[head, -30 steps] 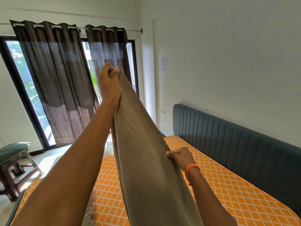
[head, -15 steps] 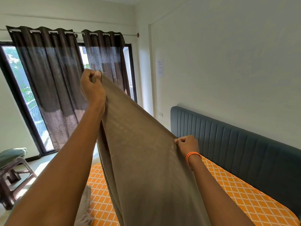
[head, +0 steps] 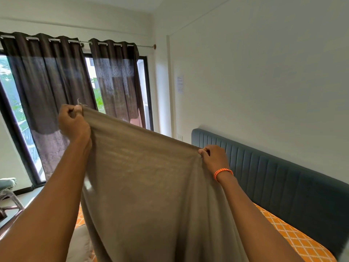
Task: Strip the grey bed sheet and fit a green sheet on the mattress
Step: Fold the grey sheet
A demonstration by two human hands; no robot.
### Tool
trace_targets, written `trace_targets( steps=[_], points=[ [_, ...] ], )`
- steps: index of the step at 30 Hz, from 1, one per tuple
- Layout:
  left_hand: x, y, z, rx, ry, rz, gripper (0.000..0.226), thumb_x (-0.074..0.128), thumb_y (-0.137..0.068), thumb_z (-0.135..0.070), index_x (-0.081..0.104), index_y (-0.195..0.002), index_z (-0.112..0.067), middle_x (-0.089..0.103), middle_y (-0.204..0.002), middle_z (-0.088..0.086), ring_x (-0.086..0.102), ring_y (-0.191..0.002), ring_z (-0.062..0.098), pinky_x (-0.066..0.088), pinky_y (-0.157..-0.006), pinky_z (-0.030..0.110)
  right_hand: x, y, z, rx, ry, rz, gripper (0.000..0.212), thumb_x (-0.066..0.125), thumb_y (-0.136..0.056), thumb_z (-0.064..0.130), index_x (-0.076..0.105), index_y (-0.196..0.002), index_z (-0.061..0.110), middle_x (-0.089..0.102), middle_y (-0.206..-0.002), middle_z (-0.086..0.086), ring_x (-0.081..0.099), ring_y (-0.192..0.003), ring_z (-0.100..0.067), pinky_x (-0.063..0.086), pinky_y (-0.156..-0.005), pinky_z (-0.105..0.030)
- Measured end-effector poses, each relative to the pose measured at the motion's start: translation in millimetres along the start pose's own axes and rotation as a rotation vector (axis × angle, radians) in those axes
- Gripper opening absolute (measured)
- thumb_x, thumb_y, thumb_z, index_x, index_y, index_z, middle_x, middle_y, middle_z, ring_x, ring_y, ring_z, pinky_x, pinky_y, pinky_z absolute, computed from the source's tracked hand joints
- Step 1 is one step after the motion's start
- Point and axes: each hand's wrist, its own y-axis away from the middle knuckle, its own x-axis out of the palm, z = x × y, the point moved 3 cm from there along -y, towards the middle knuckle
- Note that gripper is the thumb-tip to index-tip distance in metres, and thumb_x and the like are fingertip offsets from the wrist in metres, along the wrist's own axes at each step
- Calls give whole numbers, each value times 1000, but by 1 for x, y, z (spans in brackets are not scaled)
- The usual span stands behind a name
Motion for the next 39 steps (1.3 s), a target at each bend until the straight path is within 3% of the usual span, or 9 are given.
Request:
trace_targets(
  steps=[4, 8, 12, 15, 19, 27, 32, 36, 39],
  points=[
    [-11, 3, 13, -74, -56, -45, 29, 56, -97, -34, 44, -71, -33, 52, -78, -15, 49, -86, 9, 42, -88, 31, -2, 0, 1, -54, 43, 59, 45, 64, -101, 39, 49, -61, 26, 52, -60, 6, 47, -58, -7, 33, -57, -20],
    [-17, 10, 23, -82, -96, -76, 28, 56, -99, -34, 47, -73, -32, 57, -85, -11, 51, -87, 12, 46, -92, 33, 0, 2, 1, -54, -15, 2, 43, 68, -99, 35, 53, -60, 24, 55, -60, 3, 50, -59, -8, 36, -58, -21],
    [-20, 16, 32, -84, -191, -87, 11, 53, -100, -37, 54, -90, -31, 65, -99, -1, 55, -92, 17, 47, -95, 40, 6, 4, 6, -8, 5, -68, 34, 58, -102, 28, 51, -70, 19, 54, -67, 1, 52, -64, -16, 44, -63, -31],
    [-23, 21, 45, -133, -360, -64, 10, 47, -104, -31, 54, -98, -28, 70, -116, 10, 61, -112, 32, 40, -107, 49, 7, 8, 13, -24, 104, -55, 33, 52, -104, 30, 49, -73, 20, 54, -69, 1, 52, -65, -17, 42, -60, -29],
    [-29, 41, 56, -348, -624, -35, 29, 46, -109, -18, 57, -134, -8, 62, -139, 21, 53, -135, 40, 30, -115, 52, 13, 11, 14, -24, 134, 15, 35, 57, -99, 26, 49, -65, 22, 55, -66, 1, 54, -63, -18, 50, -60, -34],
    [-45, 81, 97, -528, -749, 41, 36, 47, -107, -19, 54, -140, -5, 61, -140, 22, 55, -134, 41, 35, -113, 52, 37, 22, -8, 38, 89, 169, 26, 61, -94, 23, 60, -68, 24, 65, -75, 1, 63, -76, -20, 56, -72, -36],
    [-50, 107, 103, -496, -746, 94, 48, 46, -108, -17, 35, -153, -7, 55, -146, 24, 54, -135, 44, 40, -112, 53, 59, 31, -10, 34, 40, 276, 21, 62, -94, 20, 66, -73, 17, 64, -73, 0, 59, -71, -14, 52, -70, -31],
    [-49, 130, 102, -299, -715, 141, 28, 43, -99, -5, 51, -115, -25, 66, -106, 16, 66, -105, 44, 49, -89, 51, 75, 44, 2, -3, -20, 327, 24, 62, -91, 20, 64, -68, 13, 64, -70, -3, 57, -67, -15, 46, -64, -29],
    [-39, 160, 102, -204, -576, 323, 31, 42, -95, -6, 67, -92, -25, 65, -92, 4, 66, -92, 34, 45, -77, 37, 88, 59, 23, -123, -103, 389, 21, 63, -91, 15, 67, -71, 9, 68, -75, -5, 61, -73, -17, 47, -67, -31]
  ],
)
